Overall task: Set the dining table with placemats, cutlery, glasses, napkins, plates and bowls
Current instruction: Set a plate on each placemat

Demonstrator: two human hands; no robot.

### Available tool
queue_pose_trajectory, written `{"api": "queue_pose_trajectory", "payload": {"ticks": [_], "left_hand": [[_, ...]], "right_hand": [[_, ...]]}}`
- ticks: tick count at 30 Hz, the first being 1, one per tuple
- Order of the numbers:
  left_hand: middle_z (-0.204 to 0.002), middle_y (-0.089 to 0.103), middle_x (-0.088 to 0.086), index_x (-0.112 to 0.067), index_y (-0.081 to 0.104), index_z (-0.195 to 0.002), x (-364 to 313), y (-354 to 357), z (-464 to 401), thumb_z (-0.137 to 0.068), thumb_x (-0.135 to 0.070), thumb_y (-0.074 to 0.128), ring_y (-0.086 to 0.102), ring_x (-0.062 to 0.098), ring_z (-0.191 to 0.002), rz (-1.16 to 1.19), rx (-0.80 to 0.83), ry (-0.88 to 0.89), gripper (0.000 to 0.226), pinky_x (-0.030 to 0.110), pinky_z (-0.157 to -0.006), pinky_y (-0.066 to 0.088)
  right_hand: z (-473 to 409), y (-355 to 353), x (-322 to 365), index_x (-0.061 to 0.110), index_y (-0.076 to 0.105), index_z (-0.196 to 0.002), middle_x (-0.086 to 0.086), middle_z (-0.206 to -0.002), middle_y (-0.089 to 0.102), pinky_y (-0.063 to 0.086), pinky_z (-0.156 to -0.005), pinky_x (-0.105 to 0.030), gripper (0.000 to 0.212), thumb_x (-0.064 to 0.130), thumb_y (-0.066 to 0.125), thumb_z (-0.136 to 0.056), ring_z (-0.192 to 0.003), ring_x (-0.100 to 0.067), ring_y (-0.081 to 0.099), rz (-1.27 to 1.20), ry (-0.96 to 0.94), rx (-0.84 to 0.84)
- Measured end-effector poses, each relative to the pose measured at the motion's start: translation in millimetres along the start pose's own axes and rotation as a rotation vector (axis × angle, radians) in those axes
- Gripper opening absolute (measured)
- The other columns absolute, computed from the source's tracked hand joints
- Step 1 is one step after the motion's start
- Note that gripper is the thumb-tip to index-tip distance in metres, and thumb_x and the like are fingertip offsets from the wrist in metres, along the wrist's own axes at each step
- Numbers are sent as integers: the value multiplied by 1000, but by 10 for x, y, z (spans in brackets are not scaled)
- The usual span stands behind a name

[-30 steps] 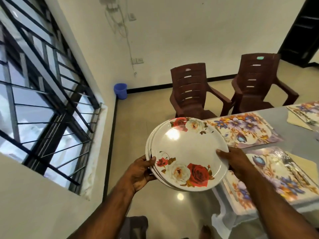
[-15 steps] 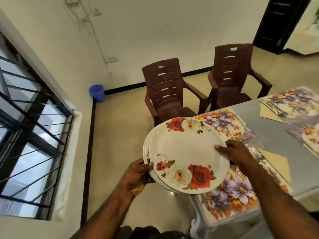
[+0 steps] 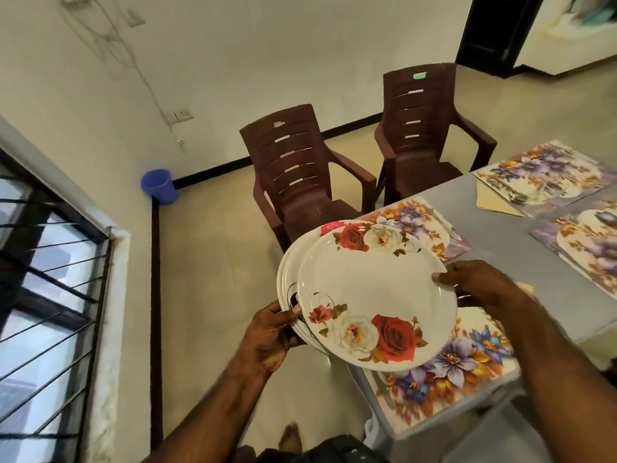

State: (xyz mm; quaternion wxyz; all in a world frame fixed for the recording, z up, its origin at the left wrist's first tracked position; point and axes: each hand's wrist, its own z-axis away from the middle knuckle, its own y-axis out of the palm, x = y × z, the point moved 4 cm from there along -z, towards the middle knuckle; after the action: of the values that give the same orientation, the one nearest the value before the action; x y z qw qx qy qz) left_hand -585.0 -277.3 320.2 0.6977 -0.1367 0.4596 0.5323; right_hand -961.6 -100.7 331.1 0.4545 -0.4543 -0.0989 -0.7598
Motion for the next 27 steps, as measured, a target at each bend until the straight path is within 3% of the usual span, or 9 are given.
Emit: {"api": "queue_pose_trajectory", "payload": {"ticks": [2, 4, 7, 11, 14, 19, 21, 24, 27], "left_hand": [[-113, 75, 27, 1, 71, -124, -93, 86, -85, -87, -8, 72, 76, 39, -91, 6, -10, 10, 38, 51, -71, 64], [-107, 77, 23, 1, 71, -121, -199, 189, -185, -95, -2, 66, 77, 35, -85, 12, -15, 24, 27, 49, -67, 65], [-94, 78, 17, -1, 72, -112, -350, 358, -352, -97, 3, 61, 77, 30, -77, 25, -27, 52, 19, 49, -64, 66], [-97, 79, 17, -3, 72, -109, -519, 593, -620, -93, 3, 67, 76, 32, -76, 14, -22, 93, 18, 49, -65, 63], [-93, 80, 14, -2, 70, -112, -593, 749, -855, -93, 5, 67, 78, 29, -74, 23, -41, 72, 21, 43, -57, 64], [-103, 77, 19, 2, 66, -125, -594, 880, -1215, -91, 5, 68, 78, 32, -75, 49, -47, 7, 35, 45, -55, 63], [-100, 78, 17, 2, 66, -127, -573, 926, -1311, -91, 4, 69, 78, 32, -77, 34, -51, -17, 36, 45, -55, 63], [-100, 79, 18, 4, 67, -123, -605, 952, -1393, -90, 4, 71, 78, 34, -78, 24, -75, -14, 33, 45, -54, 63], [-104, 78, 21, 3, 68, -116, -628, 971, -1420, -89, 4, 71, 79, 35, -78, -11, -76, -9, 28, 45, -54, 62]], "right_hand": [[12, -76, 69, 7, 74, -107, -14, -96, 80, 64, -73, -39, 25, 16, 84, -86, -93, -36, 77, 41, 9, 16], [23, -179, 103, 7, 74, -107, -13, -95, 80, 63, -69, -37, 21, 11, 82, -87, -88, -33, 78, 30, 14, 21], [93, -392, 19, 0, 73, -106, -19, -100, 79, 63, -80, -45, 19, 7, 78, -90, -91, -36, 77, -63, 16, -35], [312, -632, -326, -1, 72, -103, -20, -98, 78, 63, -75, -42, 15, 4, 77, -90, -90, -37, 77, -199, 59, -207], [483, -695, -740, -4, 70, -108, -23, -99, 77, 63, -85, -51, 20, -2, 76, -89, -91, -39, 75, -344, 139, -307], [818, -561, -1460, -5, 66, -111, -18, -102, 74, 62, -50, -35, 23, -12, 70, -89, -86, -31, 72, -605, 249, -441], [957, -466, -1739, -3, 67, -111, -14, -101, 74, 63, -57, -38, 23, -11, 70, -89, -88, -29, 72, -655, 277, -495], [1045, -347, -2029, -3, 68, -110, -11, -103, 72, 61, -79, -49, 23, -9, 72, -89, -90, -27, 69, -633, 312, -533], [1070, -188, -2306, -1, 68, -107, -11, -103, 71, 60, -83, -53, 22, -10, 72, -88, -88, -29, 69, -638, 381, -570]]}}
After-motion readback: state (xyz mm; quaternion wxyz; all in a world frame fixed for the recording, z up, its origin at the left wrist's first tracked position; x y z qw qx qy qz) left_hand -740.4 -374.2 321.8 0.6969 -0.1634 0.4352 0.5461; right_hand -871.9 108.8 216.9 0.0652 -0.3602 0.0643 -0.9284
